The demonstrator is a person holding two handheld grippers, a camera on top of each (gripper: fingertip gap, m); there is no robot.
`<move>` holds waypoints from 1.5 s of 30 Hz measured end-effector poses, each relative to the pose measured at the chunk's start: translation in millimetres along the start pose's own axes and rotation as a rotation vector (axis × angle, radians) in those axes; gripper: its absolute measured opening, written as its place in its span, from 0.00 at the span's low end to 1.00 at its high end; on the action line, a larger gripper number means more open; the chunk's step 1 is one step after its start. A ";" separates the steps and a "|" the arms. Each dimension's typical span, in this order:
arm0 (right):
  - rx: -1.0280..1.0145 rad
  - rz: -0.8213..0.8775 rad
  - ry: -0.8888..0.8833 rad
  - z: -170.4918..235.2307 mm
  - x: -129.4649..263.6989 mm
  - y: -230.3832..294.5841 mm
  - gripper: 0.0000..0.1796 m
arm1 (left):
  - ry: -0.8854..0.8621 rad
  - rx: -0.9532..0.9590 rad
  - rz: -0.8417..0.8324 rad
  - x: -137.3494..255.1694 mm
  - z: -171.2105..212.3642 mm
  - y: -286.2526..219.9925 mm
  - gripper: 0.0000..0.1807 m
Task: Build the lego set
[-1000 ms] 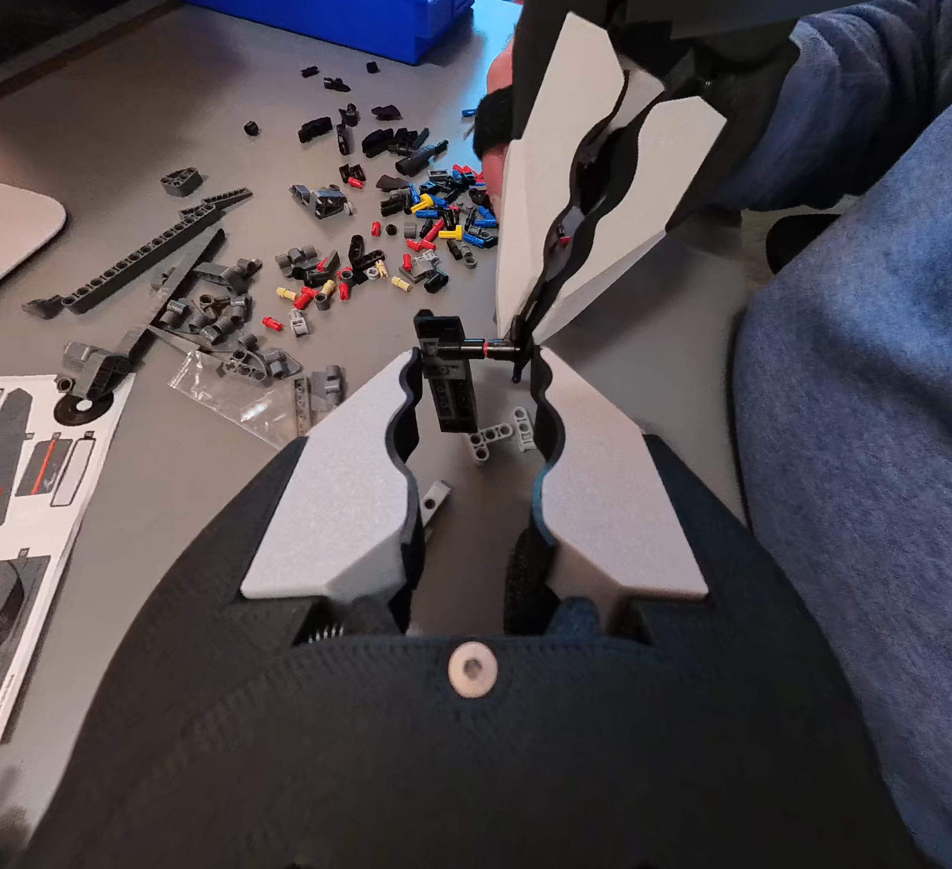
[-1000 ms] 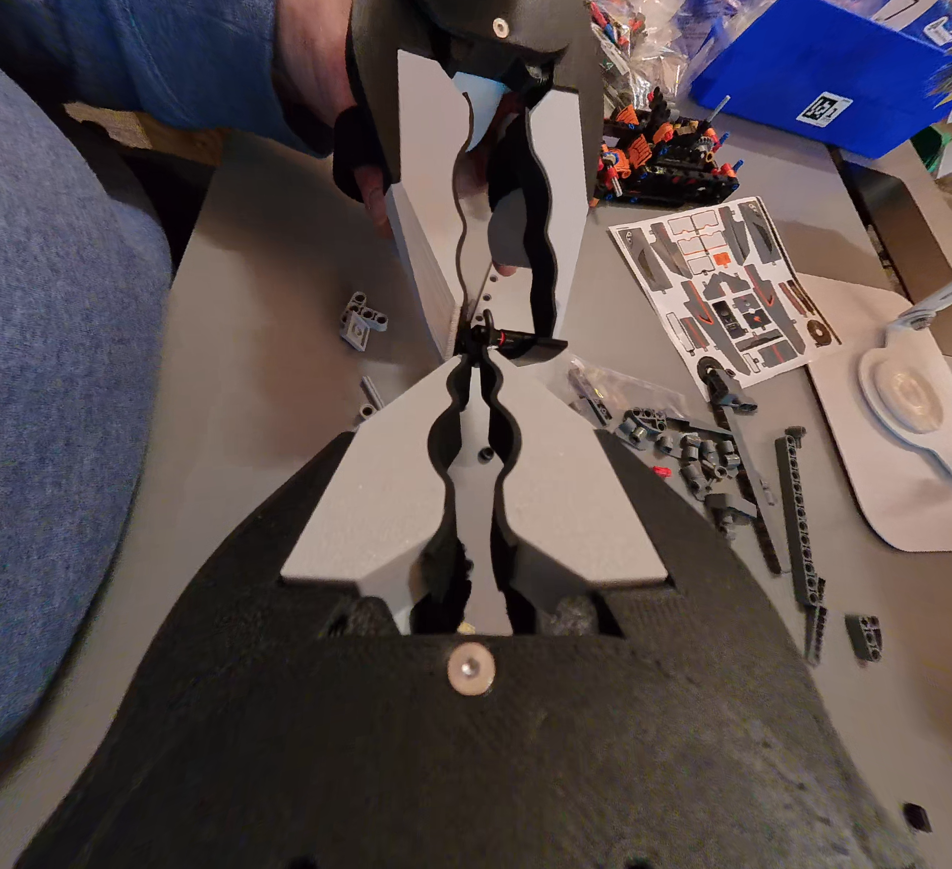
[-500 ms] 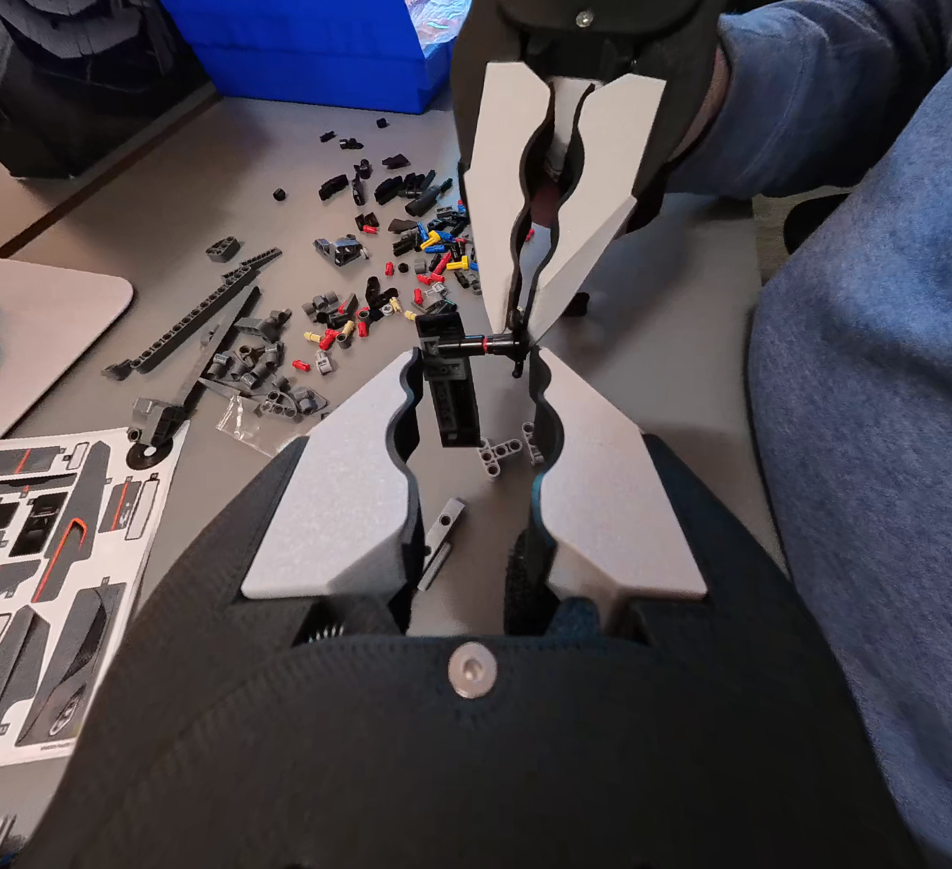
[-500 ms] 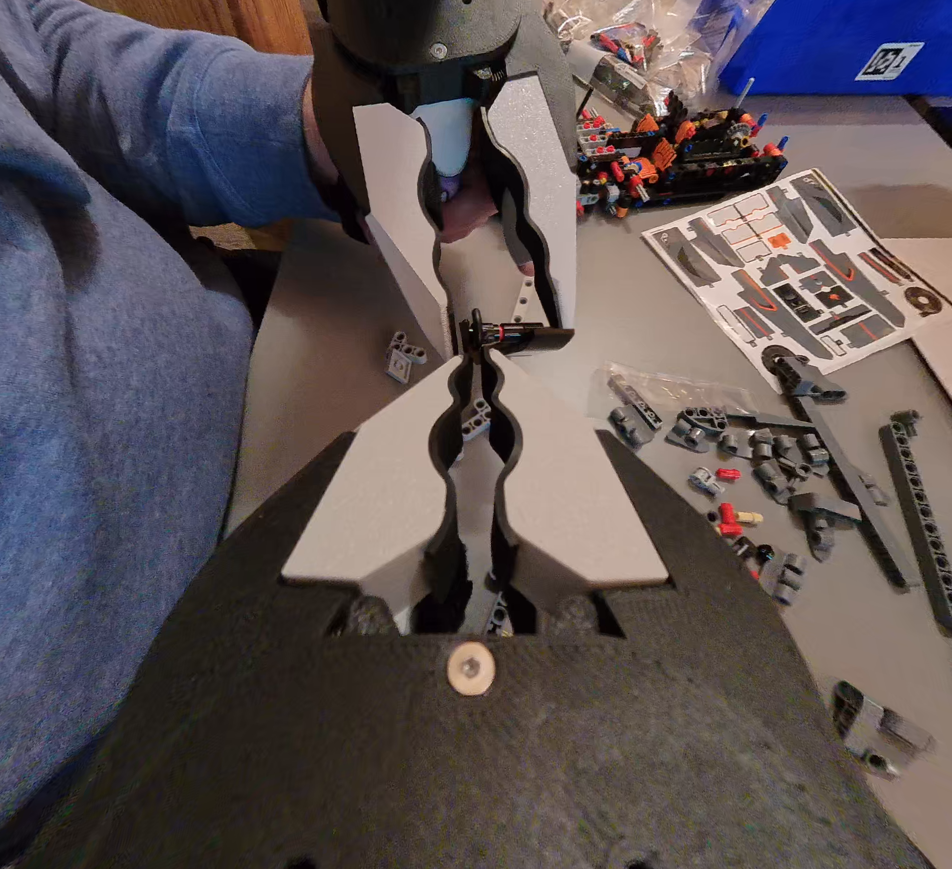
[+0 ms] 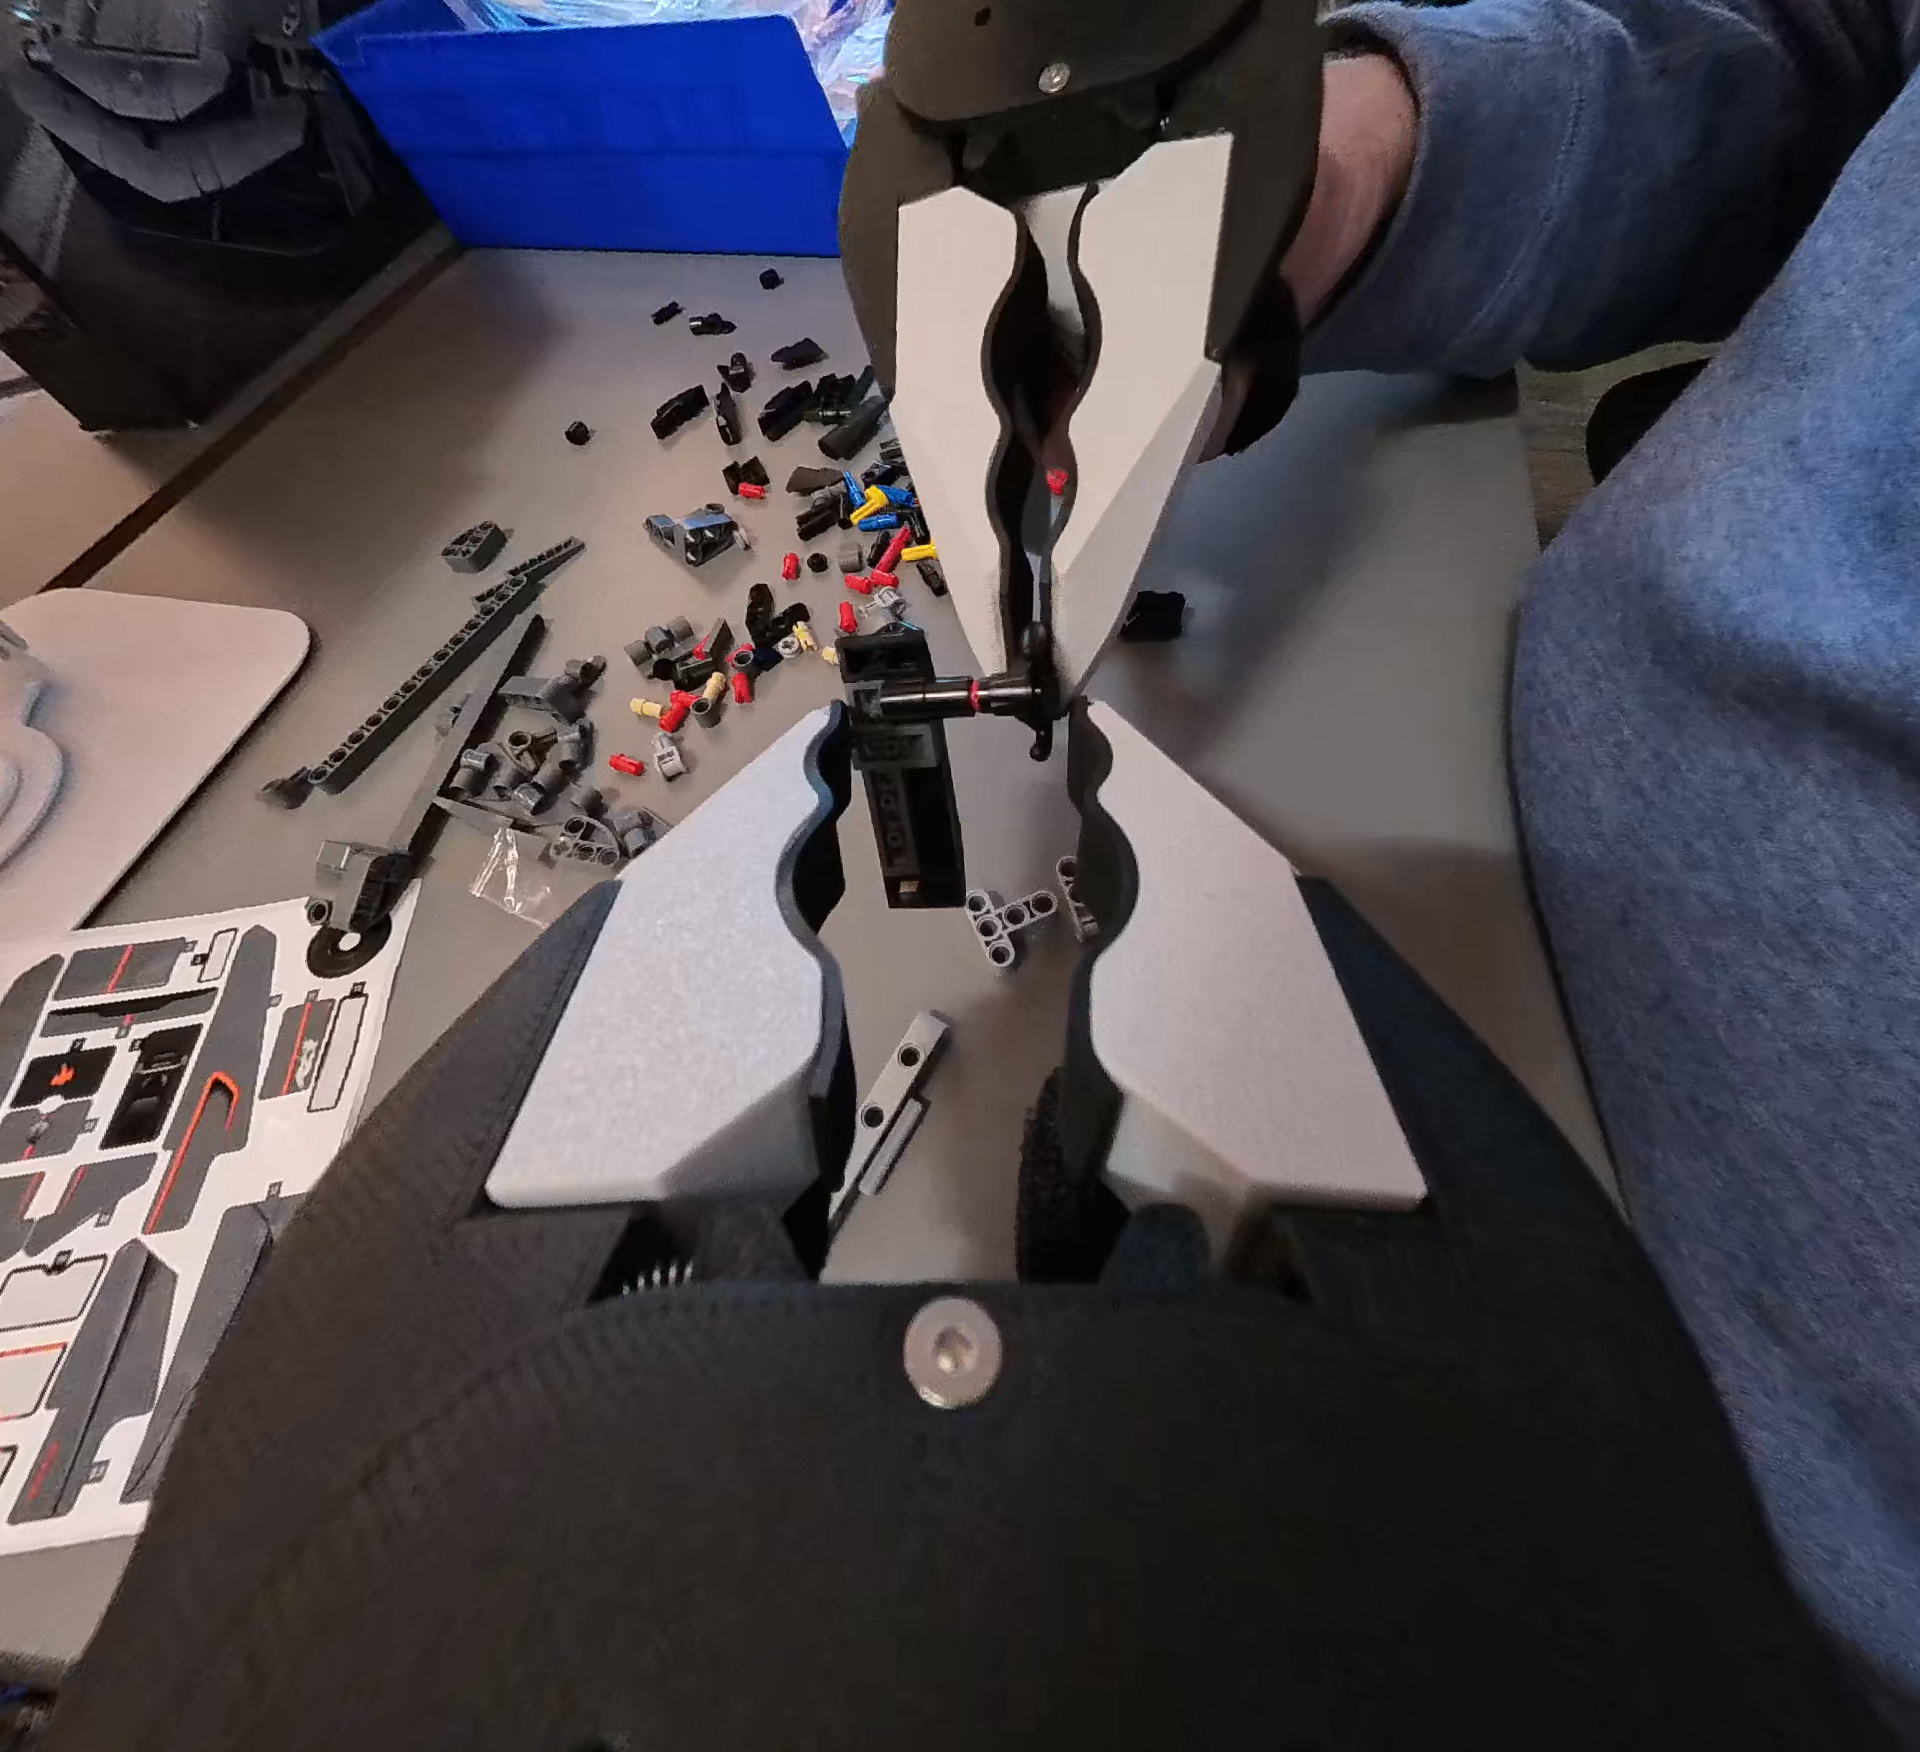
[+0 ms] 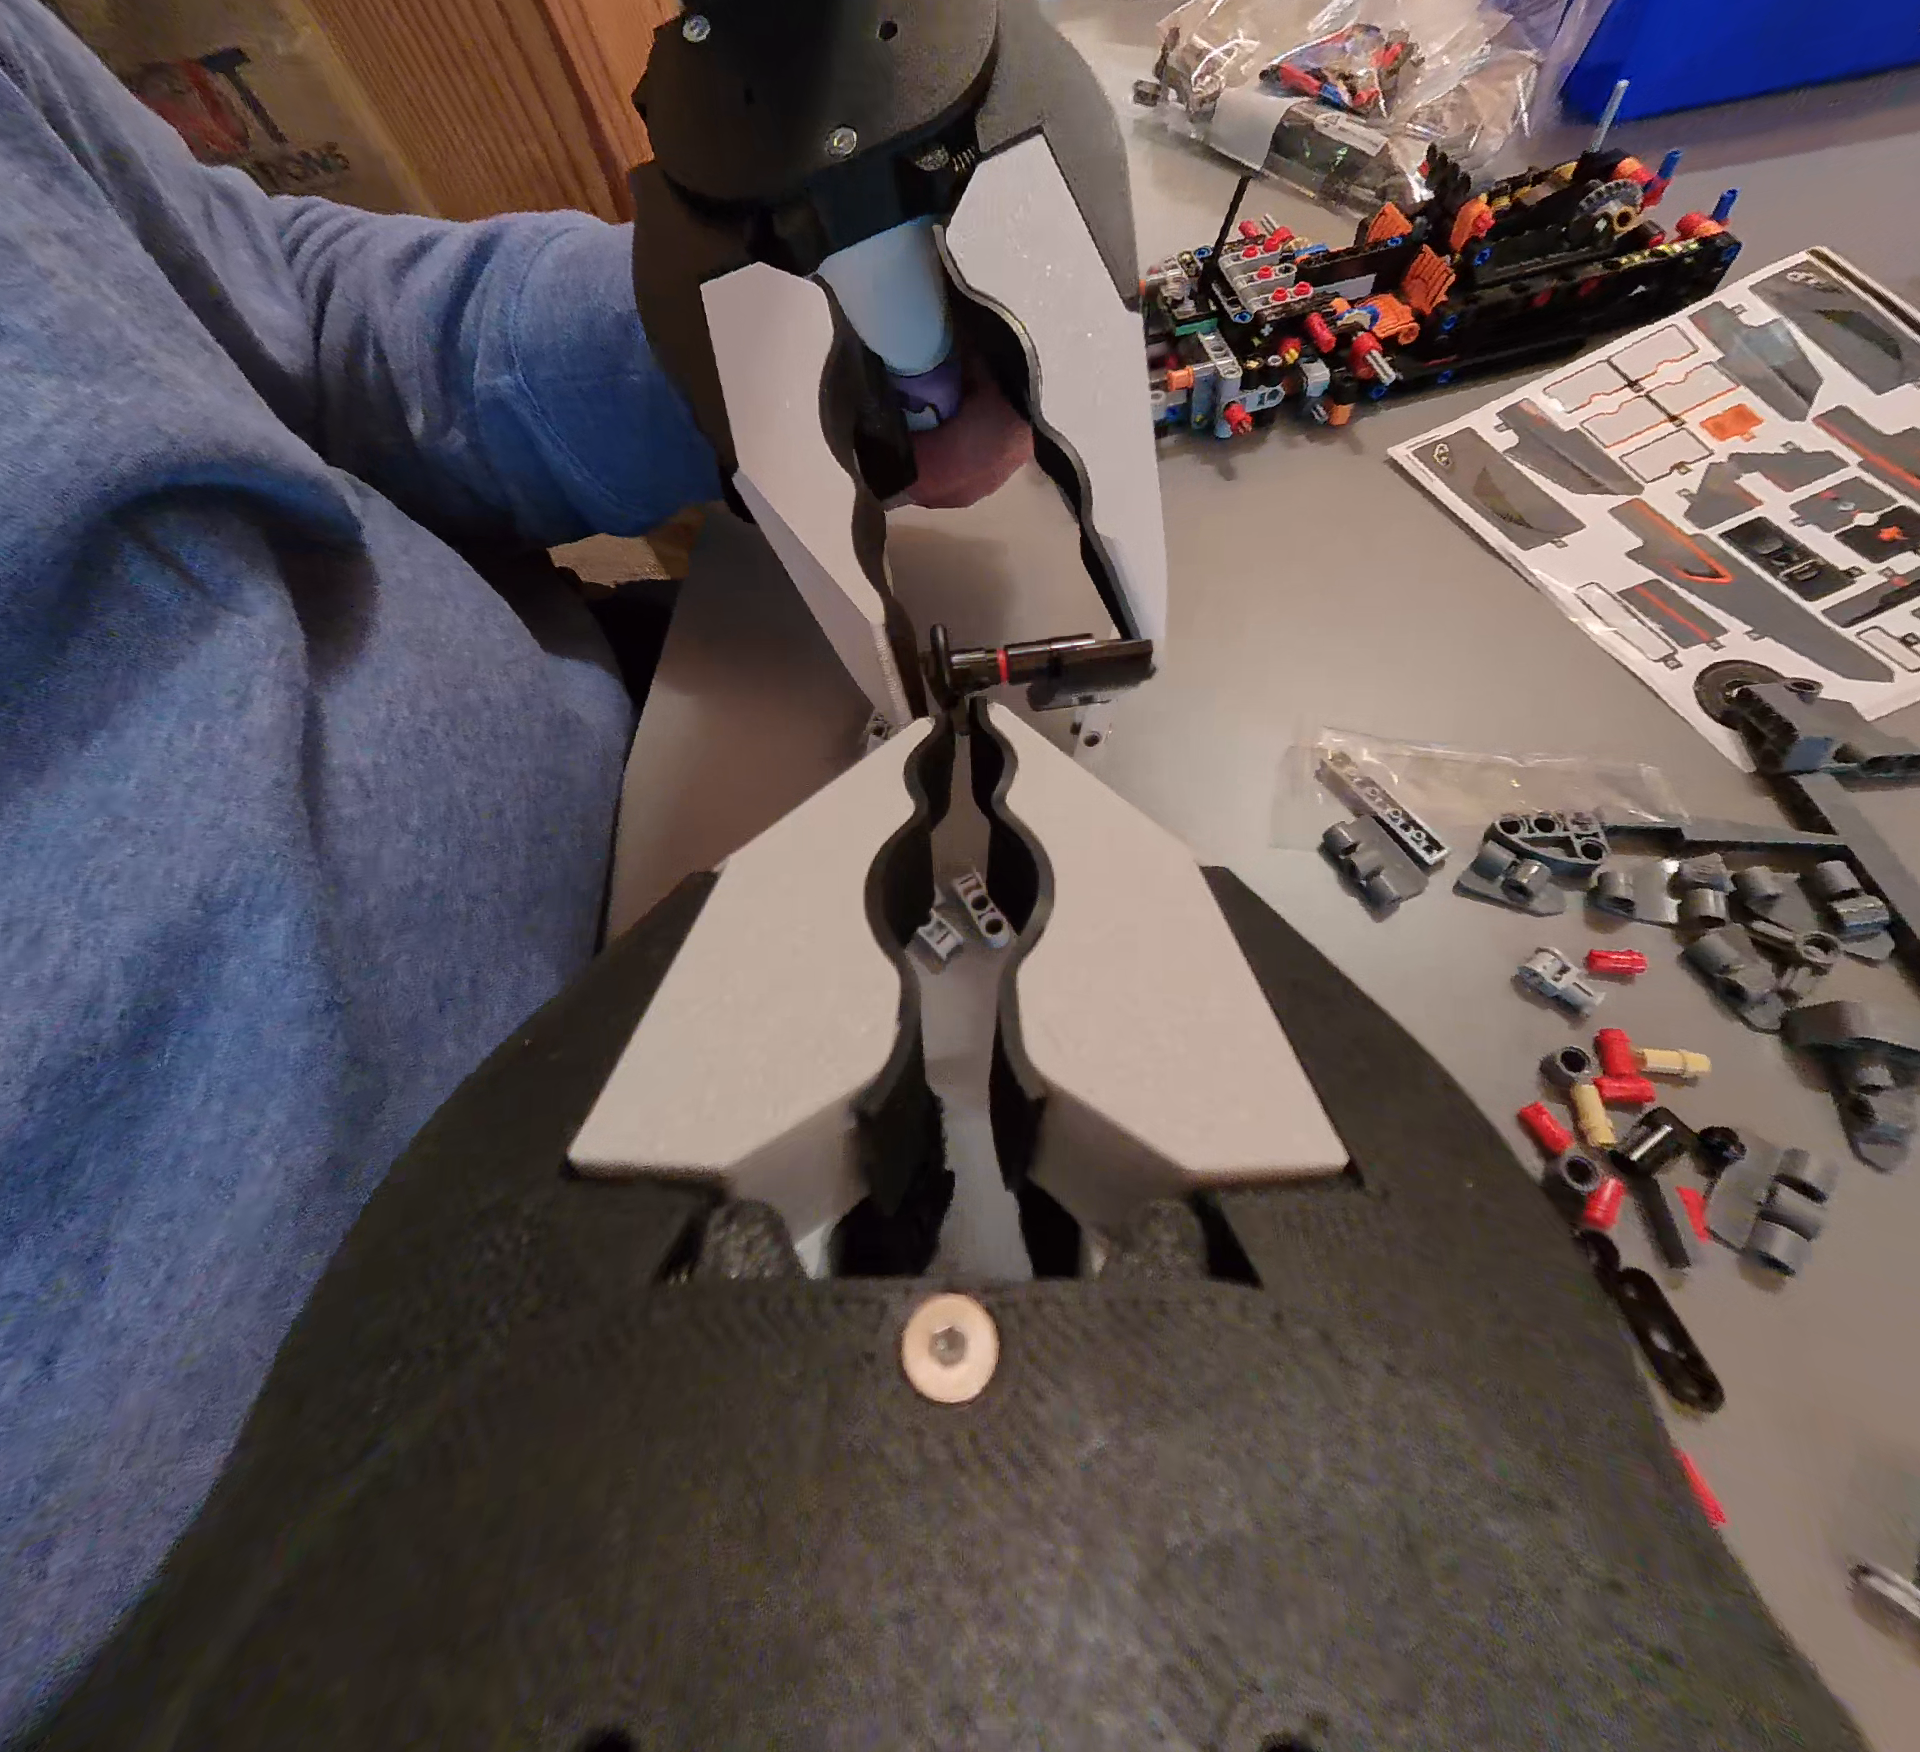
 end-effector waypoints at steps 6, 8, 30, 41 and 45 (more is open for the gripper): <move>-0.042 -0.025 -0.001 0.4 -0.4 0.3 0.00 | 0.016 -0.013 0.000 0.5 -0.6 -1.6 0.22; -0.068 -0.041 -0.004 0.4 -0.4 0.1 0.00 | 0.023 -0.024 -0.005 1.0 -1.4 -2.0 0.22; -0.174 0.017 0.052 3.8 -4.5 -6.3 0.00 | 0.161 -0.111 -0.119 -0.3 -0.2 0.3 0.22; -0.117 0.050 0.055 4.3 -4.9 -6.0 0.00 | 0.186 -0.067 -0.100 0.1 0.3 2.0 0.21; -0.111 0.057 0.060 5.4 -5.9 -6.0 0.00 | 0.202 -0.043 -0.089 -1.2 1.4 2.3 0.22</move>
Point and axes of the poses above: each gripper's, where its closed fingertips meet, x back along the fingers, z out of its underside, y = z × x across the jaws, the point moved 4 cm from there along x, back along the fingers, and after that the axes turned 6 degrees about z, right-handed, at the moved point
